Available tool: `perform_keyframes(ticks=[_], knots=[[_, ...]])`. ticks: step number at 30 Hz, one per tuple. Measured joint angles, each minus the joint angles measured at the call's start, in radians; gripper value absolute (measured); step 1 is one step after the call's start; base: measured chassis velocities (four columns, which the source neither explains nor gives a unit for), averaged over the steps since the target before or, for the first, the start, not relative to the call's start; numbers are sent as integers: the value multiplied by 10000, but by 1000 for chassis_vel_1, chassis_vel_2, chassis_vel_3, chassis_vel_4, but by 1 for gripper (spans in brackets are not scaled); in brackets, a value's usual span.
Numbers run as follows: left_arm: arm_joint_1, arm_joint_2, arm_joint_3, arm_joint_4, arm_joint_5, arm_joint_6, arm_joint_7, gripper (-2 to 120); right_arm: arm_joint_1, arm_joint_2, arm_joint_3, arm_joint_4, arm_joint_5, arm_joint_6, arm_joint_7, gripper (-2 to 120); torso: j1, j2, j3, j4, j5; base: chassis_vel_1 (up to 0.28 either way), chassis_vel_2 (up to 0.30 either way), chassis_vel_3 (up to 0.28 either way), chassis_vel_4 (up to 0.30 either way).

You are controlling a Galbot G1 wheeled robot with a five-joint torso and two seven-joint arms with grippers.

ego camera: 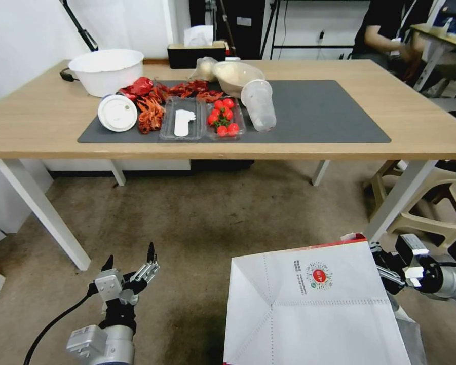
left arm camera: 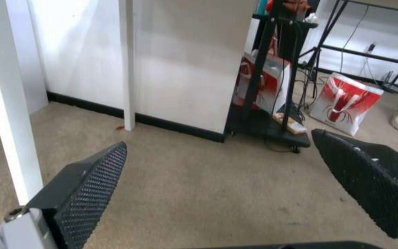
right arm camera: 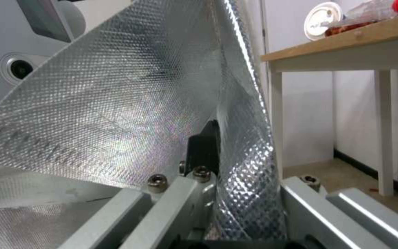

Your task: Pick up the food delivery bag from the floor and place it on the table.

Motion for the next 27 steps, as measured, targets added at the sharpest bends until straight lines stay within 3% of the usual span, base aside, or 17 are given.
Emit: perform_keyframes(ticks=[27], knots=[[137, -70, 41, -124, 138, -105, -22, 100, -56, 32, 39, 217, 108, 52, 133, 0, 400, 1113, 714, -1, 0, 0, 0, 0, 0]])
